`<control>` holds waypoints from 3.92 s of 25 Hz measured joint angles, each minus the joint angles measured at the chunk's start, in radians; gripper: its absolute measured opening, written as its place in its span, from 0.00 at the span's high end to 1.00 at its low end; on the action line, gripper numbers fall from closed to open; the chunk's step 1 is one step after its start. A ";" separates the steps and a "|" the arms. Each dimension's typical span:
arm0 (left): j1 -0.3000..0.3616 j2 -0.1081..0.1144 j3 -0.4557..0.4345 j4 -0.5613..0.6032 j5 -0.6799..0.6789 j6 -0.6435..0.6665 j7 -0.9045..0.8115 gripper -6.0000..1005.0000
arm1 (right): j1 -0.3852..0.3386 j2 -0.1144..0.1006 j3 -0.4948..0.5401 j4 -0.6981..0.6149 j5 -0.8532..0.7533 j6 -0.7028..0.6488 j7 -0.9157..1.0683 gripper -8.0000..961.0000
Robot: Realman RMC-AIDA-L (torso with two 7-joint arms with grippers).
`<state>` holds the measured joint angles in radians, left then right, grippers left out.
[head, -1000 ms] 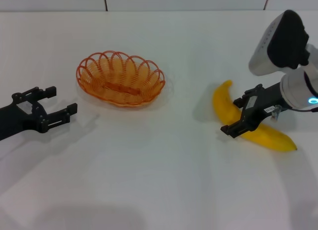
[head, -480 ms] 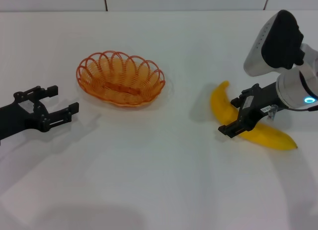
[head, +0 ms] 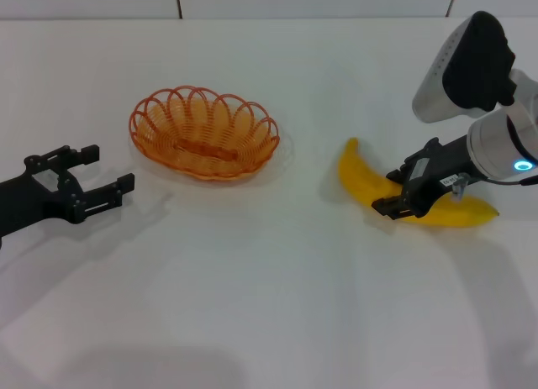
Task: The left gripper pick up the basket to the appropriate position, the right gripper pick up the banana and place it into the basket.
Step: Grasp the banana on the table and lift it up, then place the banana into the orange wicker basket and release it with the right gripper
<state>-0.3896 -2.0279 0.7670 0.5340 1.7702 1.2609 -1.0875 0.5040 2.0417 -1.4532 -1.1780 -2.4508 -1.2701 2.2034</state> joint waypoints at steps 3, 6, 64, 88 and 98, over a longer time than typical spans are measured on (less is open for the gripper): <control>0.000 0.000 0.000 -0.001 0.000 0.000 0.000 0.22 | 0.000 0.000 0.000 -0.004 0.003 0.000 0.001 0.34; 0.000 0.000 0.000 -0.001 0.000 0.001 -0.002 0.22 | -0.005 0.000 0.003 -0.028 0.009 -0.003 0.000 0.41; -0.018 -0.006 0.026 -0.005 -0.008 0.026 0.028 0.22 | 0.225 0.010 -0.492 0.206 0.495 0.717 -0.280 0.50; -0.008 -0.006 0.026 -0.005 -0.008 0.026 0.026 0.22 | 0.094 -0.001 -0.447 0.023 0.495 0.642 -0.293 0.28; -0.006 -0.006 0.026 -0.005 -0.013 0.026 0.027 0.22 | 0.019 -0.002 -0.211 0.028 0.717 0.313 -0.562 0.29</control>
<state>-0.3961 -2.0340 0.7931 0.5292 1.7577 1.2870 -1.0604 0.5231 2.0400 -1.6639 -1.1499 -1.7342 -0.9576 1.6412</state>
